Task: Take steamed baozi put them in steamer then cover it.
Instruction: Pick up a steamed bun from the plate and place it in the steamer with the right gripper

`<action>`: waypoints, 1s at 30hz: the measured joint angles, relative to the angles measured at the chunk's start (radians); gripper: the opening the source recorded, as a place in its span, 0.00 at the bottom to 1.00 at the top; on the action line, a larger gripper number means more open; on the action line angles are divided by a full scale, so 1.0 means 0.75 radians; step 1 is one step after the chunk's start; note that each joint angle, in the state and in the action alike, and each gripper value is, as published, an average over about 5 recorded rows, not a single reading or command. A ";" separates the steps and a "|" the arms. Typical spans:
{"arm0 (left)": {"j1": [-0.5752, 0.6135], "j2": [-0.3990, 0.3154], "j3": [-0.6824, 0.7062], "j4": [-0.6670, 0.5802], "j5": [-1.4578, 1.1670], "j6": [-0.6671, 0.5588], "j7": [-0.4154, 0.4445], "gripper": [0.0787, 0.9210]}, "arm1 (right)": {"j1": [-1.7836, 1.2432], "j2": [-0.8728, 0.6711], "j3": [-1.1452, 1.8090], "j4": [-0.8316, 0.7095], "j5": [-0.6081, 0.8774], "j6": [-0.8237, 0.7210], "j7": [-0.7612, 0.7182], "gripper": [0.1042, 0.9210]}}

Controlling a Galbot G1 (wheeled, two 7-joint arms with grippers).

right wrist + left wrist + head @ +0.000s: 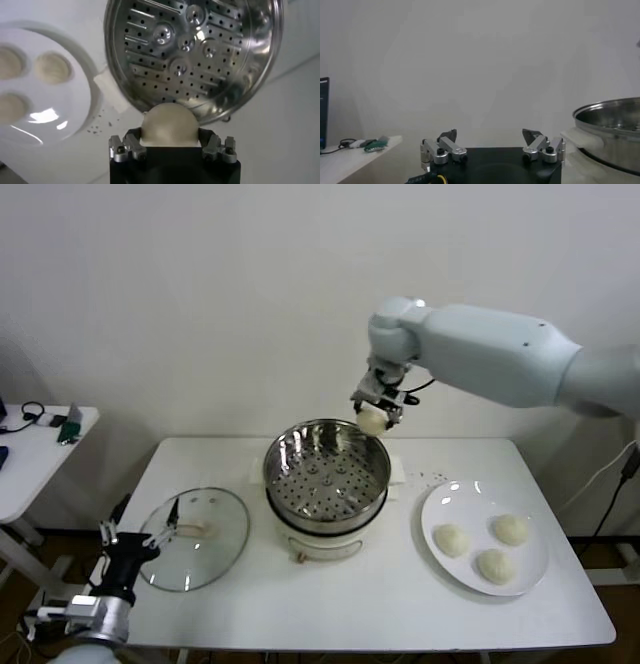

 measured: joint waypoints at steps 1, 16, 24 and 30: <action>-0.001 0.002 0.000 0.000 -0.001 0.002 -0.001 0.88 | -0.018 0.018 0.008 -0.009 -0.027 0.012 0.003 0.77; 0.000 0.010 -0.013 -0.002 -0.013 0.012 -0.004 0.88 | -0.239 0.215 0.085 -0.179 -0.310 0.142 0.044 0.77; -0.002 -0.002 -0.007 0.000 -0.023 0.020 -0.021 0.88 | -0.295 0.251 0.111 -0.225 -0.377 0.156 0.051 0.82; -0.001 -0.008 -0.013 -0.001 -0.027 0.027 -0.032 0.88 | -0.296 0.248 0.135 -0.219 -0.390 0.167 0.036 0.88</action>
